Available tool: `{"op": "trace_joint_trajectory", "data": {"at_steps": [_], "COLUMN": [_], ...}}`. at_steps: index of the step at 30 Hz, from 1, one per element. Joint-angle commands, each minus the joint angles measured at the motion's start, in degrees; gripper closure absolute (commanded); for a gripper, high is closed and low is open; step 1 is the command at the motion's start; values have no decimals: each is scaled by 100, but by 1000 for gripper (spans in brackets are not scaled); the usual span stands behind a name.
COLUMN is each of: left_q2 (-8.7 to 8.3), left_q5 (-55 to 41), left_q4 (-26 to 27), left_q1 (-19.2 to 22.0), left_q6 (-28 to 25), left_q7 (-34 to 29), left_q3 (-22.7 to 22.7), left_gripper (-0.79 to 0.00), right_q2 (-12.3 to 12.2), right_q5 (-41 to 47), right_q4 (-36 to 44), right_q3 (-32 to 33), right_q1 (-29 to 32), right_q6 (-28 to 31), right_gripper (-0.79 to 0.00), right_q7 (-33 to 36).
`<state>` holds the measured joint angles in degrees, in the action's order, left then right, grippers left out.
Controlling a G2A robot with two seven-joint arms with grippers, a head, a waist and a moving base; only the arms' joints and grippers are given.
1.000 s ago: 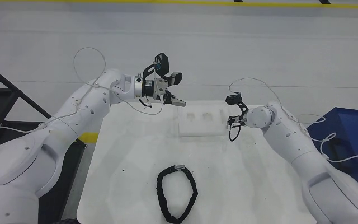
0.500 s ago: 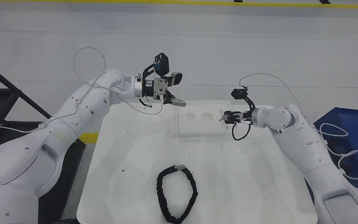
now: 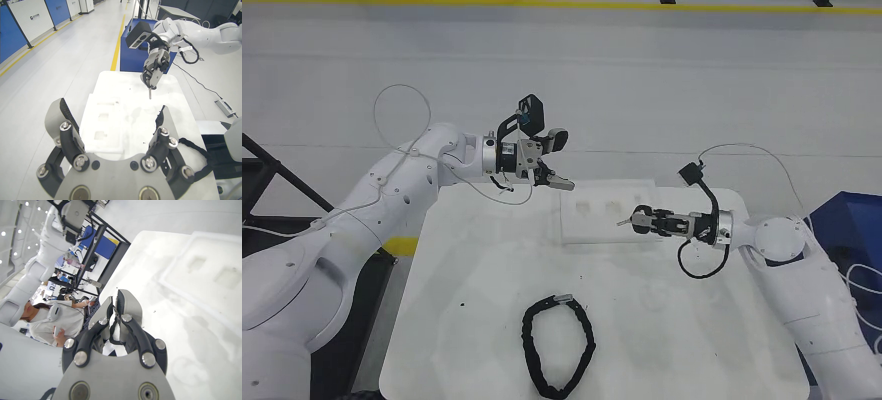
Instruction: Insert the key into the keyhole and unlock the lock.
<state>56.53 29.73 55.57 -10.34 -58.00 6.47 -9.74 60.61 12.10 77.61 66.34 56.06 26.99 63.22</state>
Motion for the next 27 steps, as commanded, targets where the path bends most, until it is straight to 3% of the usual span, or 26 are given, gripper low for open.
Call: {"op": "trace_joint_trajectory", "data": {"at_steps": [1,27], "left_q2": [0,-8], "left_q5": [-1,44], "left_q4": [0,79], "left_q1": [0,-88], "left_q6": [0,162], "left_q7": [0,-47], "left_q3": [0,-50], "left_gripper": [-785,-785], "right_q2": [-15,-52], "right_q5": [169,264], "right_q4": [115,267], "right_q3": [38,119], "right_q1": [82,237], "right_q6": [-31,-151], "right_gripper": [0,0], "right_q7": [52,44]}}
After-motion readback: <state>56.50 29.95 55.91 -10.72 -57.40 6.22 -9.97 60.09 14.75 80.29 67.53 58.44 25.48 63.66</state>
